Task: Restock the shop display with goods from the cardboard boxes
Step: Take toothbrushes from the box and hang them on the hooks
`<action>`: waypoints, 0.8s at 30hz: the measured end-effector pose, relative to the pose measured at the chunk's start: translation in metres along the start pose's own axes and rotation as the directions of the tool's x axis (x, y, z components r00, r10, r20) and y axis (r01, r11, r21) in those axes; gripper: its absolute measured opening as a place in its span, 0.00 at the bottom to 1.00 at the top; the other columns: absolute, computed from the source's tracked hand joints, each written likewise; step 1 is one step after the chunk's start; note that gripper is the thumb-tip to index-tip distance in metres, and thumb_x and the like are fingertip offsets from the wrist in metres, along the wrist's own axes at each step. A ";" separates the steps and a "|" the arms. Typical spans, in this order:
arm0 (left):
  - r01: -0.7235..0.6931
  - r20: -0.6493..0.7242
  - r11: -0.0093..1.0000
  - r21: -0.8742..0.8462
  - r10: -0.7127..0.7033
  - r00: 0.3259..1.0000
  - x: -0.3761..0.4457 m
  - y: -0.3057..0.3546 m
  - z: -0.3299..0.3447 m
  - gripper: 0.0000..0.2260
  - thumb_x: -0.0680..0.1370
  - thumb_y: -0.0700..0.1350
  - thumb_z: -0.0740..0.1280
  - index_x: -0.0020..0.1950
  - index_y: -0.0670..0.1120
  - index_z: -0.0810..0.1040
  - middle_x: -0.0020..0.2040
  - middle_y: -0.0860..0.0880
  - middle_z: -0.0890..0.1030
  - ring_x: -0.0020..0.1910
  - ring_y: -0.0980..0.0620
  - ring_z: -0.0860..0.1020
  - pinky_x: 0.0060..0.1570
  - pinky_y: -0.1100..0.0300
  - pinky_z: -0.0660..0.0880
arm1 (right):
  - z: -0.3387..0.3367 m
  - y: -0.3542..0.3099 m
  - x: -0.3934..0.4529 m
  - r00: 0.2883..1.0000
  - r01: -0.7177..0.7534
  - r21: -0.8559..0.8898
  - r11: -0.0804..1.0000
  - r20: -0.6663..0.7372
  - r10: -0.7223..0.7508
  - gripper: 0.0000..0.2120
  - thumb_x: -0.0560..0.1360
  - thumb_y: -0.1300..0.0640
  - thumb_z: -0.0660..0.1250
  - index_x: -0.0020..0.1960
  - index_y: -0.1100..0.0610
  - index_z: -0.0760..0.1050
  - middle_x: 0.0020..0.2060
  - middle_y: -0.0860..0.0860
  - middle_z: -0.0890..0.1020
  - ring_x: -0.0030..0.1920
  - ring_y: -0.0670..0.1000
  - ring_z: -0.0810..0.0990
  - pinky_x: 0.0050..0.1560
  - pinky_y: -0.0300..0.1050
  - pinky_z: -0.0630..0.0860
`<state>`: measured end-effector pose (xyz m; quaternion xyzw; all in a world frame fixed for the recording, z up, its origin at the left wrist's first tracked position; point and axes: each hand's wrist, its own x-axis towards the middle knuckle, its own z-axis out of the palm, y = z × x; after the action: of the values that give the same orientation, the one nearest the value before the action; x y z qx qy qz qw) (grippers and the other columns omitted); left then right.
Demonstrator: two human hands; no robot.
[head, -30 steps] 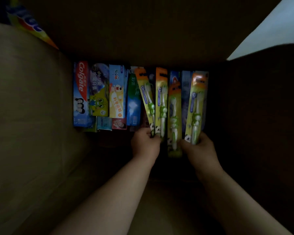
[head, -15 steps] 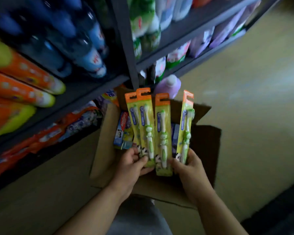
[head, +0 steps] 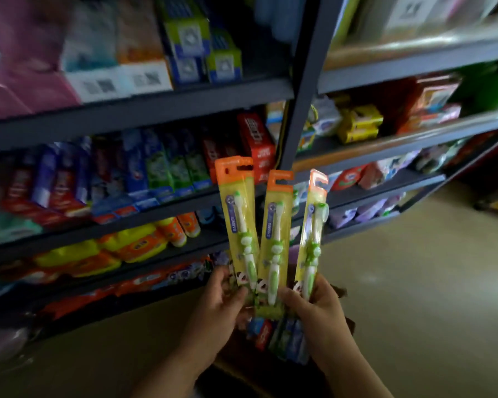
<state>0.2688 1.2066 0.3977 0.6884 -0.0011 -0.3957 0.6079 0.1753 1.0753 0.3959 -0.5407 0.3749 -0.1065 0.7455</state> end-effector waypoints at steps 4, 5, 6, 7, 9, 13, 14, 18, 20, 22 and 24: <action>-0.084 -0.035 0.996 0.022 0.085 0.996 -0.031 0.019 -0.016 0.11 0.79 0.41 0.65 0.54 0.58 0.73 0.49 0.57 0.83 0.46 0.61 0.82 0.52 0.56 0.78 | 0.023 -0.026 -0.020 0.995 0.050 0.004 0.999 0.084 -0.051 0.14 0.69 0.71 0.70 0.54 0.63 0.78 0.44 0.61 0.85 0.46 0.62 0.84 0.47 0.56 0.82; -0.097 -0.043 0.995 0.021 0.098 0.994 -0.038 0.023 -0.021 0.11 0.78 0.41 0.65 0.54 0.57 0.73 0.49 0.56 0.83 0.47 0.60 0.82 0.52 0.56 0.78 | 0.029 -0.031 -0.025 0.993 0.060 -0.010 0.998 0.105 -0.059 0.14 0.69 0.71 0.71 0.54 0.64 0.78 0.45 0.61 0.85 0.47 0.62 0.84 0.50 0.59 0.81; -0.111 -0.056 0.994 0.010 0.112 0.992 -0.045 0.028 -0.026 0.11 0.78 0.41 0.65 0.54 0.56 0.73 0.50 0.55 0.83 0.47 0.60 0.82 0.53 0.56 0.78 | 0.035 -0.037 -0.029 0.990 0.070 -0.027 0.997 0.126 -0.067 0.14 0.69 0.70 0.71 0.54 0.63 0.78 0.45 0.61 0.85 0.48 0.63 0.84 0.51 0.61 0.80; -0.120 -0.069 0.993 -0.007 0.119 0.991 -0.050 0.032 -0.031 0.11 0.78 0.40 0.66 0.54 0.56 0.73 0.51 0.54 0.83 0.48 0.59 0.82 0.54 0.55 0.78 | 0.041 -0.042 -0.032 0.987 0.081 -0.039 0.996 0.143 -0.075 0.14 0.70 0.70 0.72 0.55 0.63 0.78 0.45 0.61 0.85 0.48 0.62 0.84 0.52 0.62 0.79; -0.126 -0.098 0.990 -0.056 0.120 0.988 -0.058 0.039 -0.041 0.10 0.78 0.40 0.65 0.54 0.55 0.73 0.51 0.52 0.82 0.48 0.57 0.82 0.52 0.54 0.79 | 0.055 -0.051 -0.037 0.981 0.102 -0.073 0.992 0.175 -0.088 0.14 0.71 0.68 0.72 0.55 0.60 0.78 0.45 0.59 0.85 0.48 0.61 0.84 0.53 0.63 0.79; -0.176 -0.170 0.967 -0.182 0.145 0.975 -0.071 0.048 -0.061 0.12 0.78 0.38 0.65 0.59 0.51 0.73 0.51 0.49 0.83 0.47 0.53 0.83 0.47 0.55 0.81 | 0.083 -0.064 -0.043 0.973 0.123 -0.136 0.983 0.212 -0.092 0.11 0.72 0.64 0.72 0.52 0.54 0.78 0.44 0.54 0.86 0.47 0.55 0.85 0.53 0.59 0.80; -0.195 -0.190 0.963 -0.188 0.159 0.969 -0.074 0.050 -0.066 0.12 0.77 0.38 0.66 0.58 0.50 0.73 0.51 0.49 0.83 0.47 0.52 0.83 0.47 0.54 0.81 | 0.089 -0.067 -0.043 0.970 0.134 -0.149 0.980 0.221 -0.099 0.11 0.72 0.63 0.72 0.51 0.54 0.78 0.43 0.53 0.86 0.47 0.55 0.85 0.53 0.59 0.80; -0.249 -0.244 0.937 -0.244 0.189 0.951 -0.084 0.053 -0.085 0.11 0.78 0.36 0.64 0.58 0.46 0.73 0.44 0.47 0.85 0.44 0.48 0.84 0.39 0.55 0.80 | 0.110 -0.077 -0.049 0.949 0.196 -0.226 0.954 0.287 -0.128 0.11 0.72 0.62 0.73 0.52 0.54 0.77 0.40 0.49 0.85 0.42 0.48 0.85 0.47 0.47 0.82; -0.273 -0.283 0.923 -0.271 0.195 0.939 -0.087 0.053 -0.094 0.13 0.78 0.36 0.64 0.62 0.46 0.71 0.48 0.46 0.85 0.48 0.46 0.83 0.49 0.49 0.79 | 0.121 -0.081 -0.052 0.930 0.241 -0.248 0.938 0.335 -0.151 0.11 0.72 0.63 0.73 0.52 0.54 0.77 0.40 0.49 0.85 0.41 0.47 0.85 0.42 0.42 0.81; -0.302 -0.315 0.907 -0.294 0.206 0.926 -0.092 0.052 -0.104 0.15 0.79 0.38 0.63 0.64 0.50 0.70 0.52 0.47 0.84 0.53 0.47 0.82 0.59 0.45 0.75 | 0.134 -0.083 -0.054 0.916 0.265 -0.262 0.928 0.370 -0.156 0.11 0.71 0.63 0.73 0.50 0.54 0.77 0.38 0.49 0.85 0.39 0.47 0.84 0.39 0.40 0.80; -0.334 -0.362 0.890 -0.309 0.215 0.907 -0.098 0.055 -0.112 0.15 0.79 0.40 0.62 0.63 0.56 0.71 0.55 0.50 0.83 0.56 0.48 0.80 0.63 0.43 0.72 | 0.150 -0.088 -0.057 0.901 0.281 -0.264 0.923 0.405 -0.158 0.10 0.71 0.64 0.73 0.50 0.54 0.77 0.38 0.49 0.85 0.40 0.50 0.85 0.42 0.45 0.81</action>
<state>0.2885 1.3334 0.4912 0.6111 0.0713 -0.1817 0.7671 0.2580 1.1815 0.5195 -0.7023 0.1732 -0.0240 0.6901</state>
